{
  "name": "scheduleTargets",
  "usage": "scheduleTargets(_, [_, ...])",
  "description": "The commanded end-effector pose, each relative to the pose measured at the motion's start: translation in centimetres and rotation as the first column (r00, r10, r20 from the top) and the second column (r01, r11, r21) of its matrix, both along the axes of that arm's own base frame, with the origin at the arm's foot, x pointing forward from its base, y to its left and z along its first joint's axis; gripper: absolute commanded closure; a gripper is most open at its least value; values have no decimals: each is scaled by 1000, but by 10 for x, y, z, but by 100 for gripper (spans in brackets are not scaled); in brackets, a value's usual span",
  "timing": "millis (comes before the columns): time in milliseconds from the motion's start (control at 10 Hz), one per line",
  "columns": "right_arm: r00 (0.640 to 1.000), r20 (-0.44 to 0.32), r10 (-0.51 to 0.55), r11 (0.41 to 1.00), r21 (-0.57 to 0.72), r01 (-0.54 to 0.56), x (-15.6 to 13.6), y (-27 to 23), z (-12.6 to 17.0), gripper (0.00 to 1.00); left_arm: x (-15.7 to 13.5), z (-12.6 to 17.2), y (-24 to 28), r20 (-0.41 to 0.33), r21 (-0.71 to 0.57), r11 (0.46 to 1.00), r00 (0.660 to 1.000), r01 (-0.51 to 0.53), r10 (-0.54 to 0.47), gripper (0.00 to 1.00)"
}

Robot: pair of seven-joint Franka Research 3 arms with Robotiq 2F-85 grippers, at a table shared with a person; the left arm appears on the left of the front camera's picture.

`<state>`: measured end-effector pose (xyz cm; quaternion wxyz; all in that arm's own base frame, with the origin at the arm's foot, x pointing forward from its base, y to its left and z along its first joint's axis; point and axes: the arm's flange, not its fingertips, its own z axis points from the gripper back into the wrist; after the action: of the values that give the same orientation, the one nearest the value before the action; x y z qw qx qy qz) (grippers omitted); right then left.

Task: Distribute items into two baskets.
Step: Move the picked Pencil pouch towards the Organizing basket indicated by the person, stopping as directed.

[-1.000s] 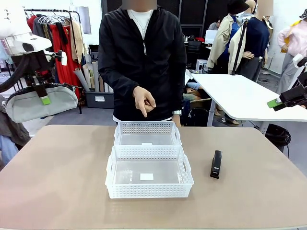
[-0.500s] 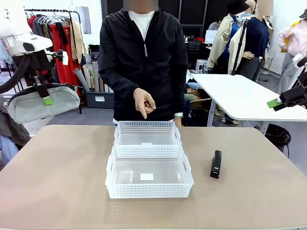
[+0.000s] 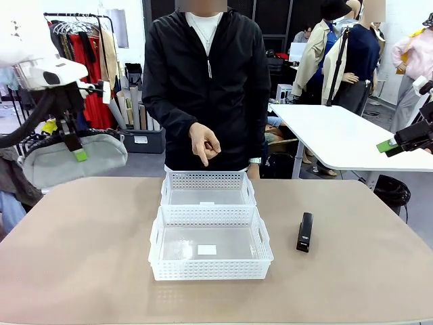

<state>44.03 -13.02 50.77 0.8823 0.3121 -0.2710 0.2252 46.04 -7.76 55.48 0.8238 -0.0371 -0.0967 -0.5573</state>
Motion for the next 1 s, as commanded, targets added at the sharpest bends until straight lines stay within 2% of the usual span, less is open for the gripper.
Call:
scheduleTargets(0, [1000,2,-1,1000,2,1,0,0,2,0,-19,-13,-9,40,8,999,998,39,-40,100])
scheduleTargets(200, [1000,2,-1,1000,2,1,0,0,2,0,-32,-24,-13,51,4,999,998,48,-48,100])
scheduleTargets(300, [1000,2,-1,1000,2,1,0,0,2,0,-39,-32,-12,31,19,998,998,57,-57,100])
scheduleTargets(700, [1000,2,-1,1000,2,1,0,0,2,0,-65,-46,-20,44,14,980,979,199,-200,100])
scheduleTargets(900, [1000,2,-1,1000,2,1,0,0,2,0,-64,-47,-36,49,48,961,960,272,-274,100])
